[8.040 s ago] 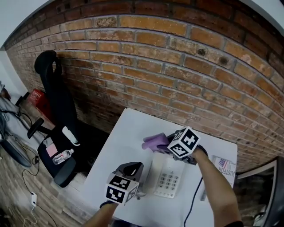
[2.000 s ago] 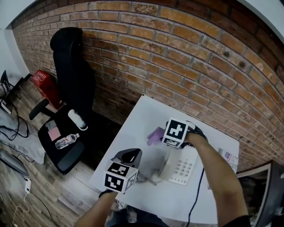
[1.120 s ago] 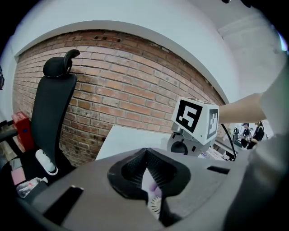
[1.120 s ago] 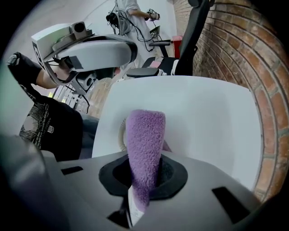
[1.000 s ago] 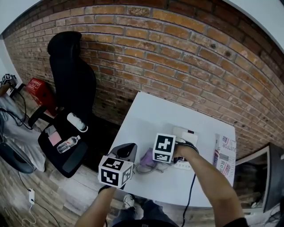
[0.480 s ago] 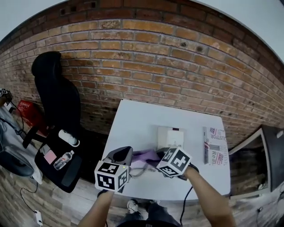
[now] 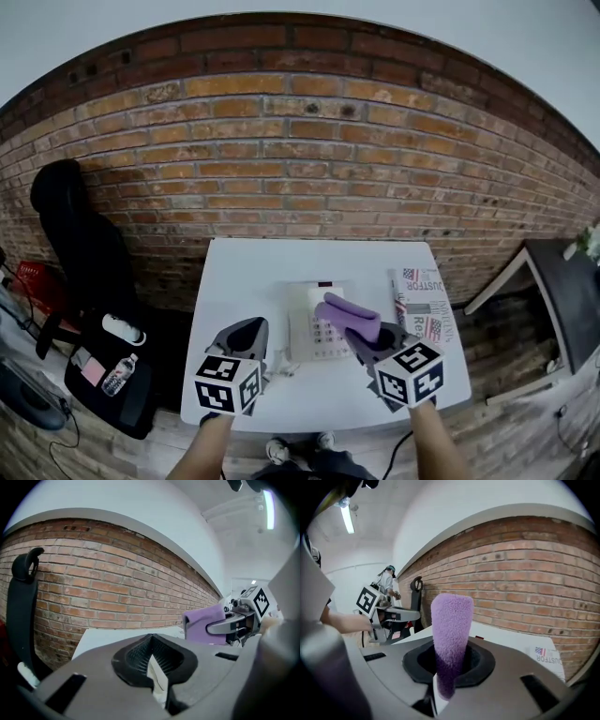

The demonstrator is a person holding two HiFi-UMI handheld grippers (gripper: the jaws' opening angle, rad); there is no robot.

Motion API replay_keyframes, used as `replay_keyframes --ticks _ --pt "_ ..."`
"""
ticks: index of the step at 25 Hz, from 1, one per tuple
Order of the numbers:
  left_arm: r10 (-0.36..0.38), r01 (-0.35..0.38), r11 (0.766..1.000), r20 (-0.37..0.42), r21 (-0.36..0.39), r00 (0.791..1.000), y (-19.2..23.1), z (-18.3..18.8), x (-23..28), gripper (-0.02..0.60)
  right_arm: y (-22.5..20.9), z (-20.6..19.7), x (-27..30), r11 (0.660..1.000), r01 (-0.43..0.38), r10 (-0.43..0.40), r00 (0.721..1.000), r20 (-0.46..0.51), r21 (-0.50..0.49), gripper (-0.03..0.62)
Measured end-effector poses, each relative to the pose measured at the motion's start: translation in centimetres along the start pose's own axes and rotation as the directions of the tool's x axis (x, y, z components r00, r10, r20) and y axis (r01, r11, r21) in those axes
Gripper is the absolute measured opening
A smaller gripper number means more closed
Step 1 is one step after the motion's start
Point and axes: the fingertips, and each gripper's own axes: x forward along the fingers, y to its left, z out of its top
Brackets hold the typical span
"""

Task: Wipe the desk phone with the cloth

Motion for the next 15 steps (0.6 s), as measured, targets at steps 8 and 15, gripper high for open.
replay_keyframes --ticks 8,15 --pt "0.051 -0.053 0.994 0.020 0.091 0.998 -3.1 2.1 0.8 0.005 -5.8 1.8 -6.8 0.984 0.150 -0.166 0.969 0.185 0.096 0.044" --pt "0.091 -0.094 0.989 0.032 0.118 0.995 -5.1 2.3 1.4 0.005 -8.5 1.6 -8.0 0.973 0.185 -0.216 0.941 0.259 0.139 0.043"
